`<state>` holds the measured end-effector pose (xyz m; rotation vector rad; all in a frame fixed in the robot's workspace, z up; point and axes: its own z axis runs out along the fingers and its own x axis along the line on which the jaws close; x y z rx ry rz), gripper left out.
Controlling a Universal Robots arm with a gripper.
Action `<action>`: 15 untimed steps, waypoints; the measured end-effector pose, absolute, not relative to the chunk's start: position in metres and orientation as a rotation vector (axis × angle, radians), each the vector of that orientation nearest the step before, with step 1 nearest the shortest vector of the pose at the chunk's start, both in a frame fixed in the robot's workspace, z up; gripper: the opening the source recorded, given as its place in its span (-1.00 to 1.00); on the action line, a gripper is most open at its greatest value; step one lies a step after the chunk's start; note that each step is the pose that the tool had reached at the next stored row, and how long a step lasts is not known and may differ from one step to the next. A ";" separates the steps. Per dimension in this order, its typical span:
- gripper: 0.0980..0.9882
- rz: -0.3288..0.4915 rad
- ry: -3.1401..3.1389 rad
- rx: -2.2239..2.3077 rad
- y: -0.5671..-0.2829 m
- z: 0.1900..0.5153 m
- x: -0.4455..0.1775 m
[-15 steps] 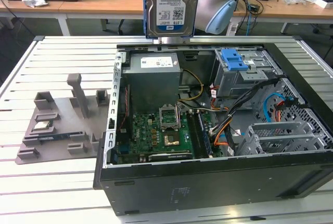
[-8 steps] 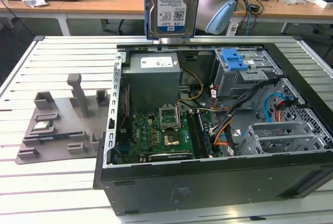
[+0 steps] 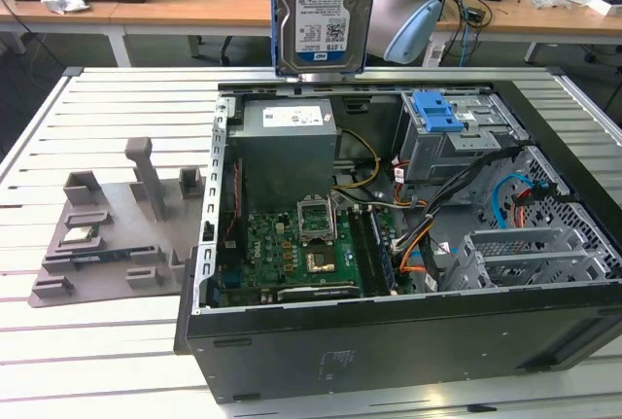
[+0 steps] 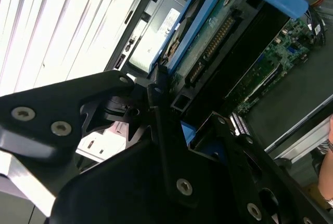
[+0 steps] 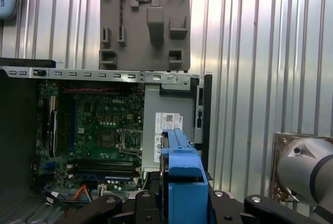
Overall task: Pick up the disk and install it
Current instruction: 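Pick up the disk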
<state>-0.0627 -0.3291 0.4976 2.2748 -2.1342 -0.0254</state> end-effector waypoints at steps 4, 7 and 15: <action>-0.40 -0.025 -2.134 2.275 -0.329 0.495 -0.062; -0.40 -0.025 -2.134 2.275 -0.329 0.494 -0.061; -0.40 -0.025 -2.134 2.275 -0.329 0.489 -0.060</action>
